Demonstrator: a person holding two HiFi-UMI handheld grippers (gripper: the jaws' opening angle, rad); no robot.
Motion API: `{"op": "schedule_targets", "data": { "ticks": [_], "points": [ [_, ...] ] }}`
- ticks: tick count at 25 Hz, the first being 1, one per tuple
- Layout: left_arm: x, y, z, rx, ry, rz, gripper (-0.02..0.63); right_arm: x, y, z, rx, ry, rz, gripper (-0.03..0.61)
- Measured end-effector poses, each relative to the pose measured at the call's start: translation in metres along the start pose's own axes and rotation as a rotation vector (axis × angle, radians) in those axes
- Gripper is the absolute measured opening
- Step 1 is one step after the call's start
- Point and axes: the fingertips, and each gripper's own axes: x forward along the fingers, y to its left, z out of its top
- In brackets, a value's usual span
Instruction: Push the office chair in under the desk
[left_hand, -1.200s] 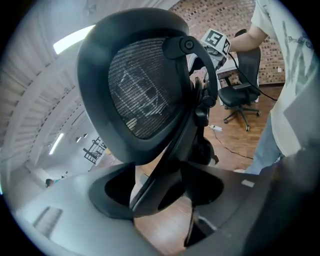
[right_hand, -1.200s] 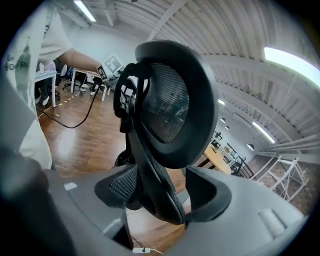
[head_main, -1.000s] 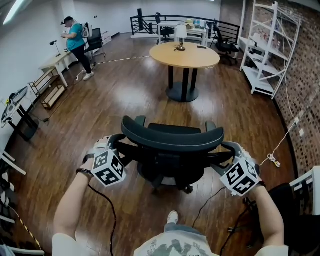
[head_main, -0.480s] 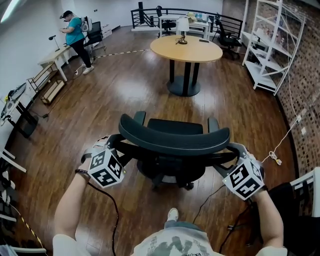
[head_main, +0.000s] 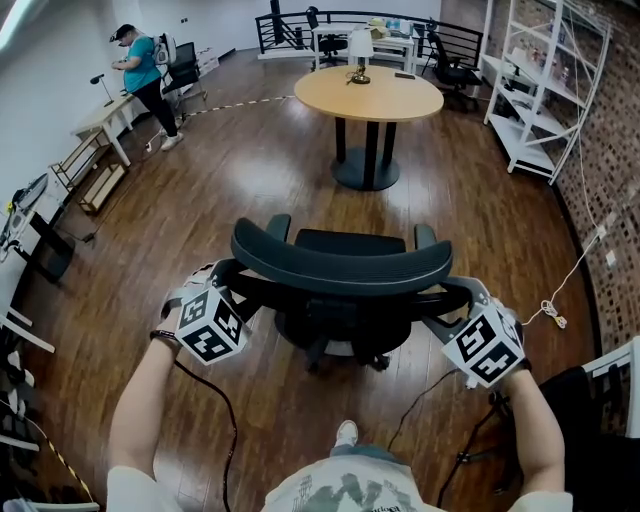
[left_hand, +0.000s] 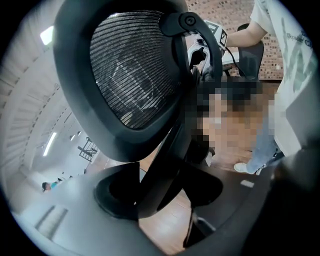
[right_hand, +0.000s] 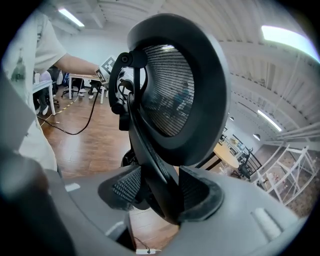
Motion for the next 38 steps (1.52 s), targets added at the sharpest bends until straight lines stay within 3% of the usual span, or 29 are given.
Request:
{"op": "schedule_targets", "data": {
  "ticks": [16,38],
  "points": [
    [0.077,0.074,0.022,-0.047,0.006,0.01,0.279,0.064,-0.09,0.005,0.015,-0.012,-0.014,0.241],
    [0.175,0.181,0.033,-0.008,0.023,0.007,0.282,0.151,-0.19,0.022,0.038,0.004,-0.046,0.244]
  ]
}}
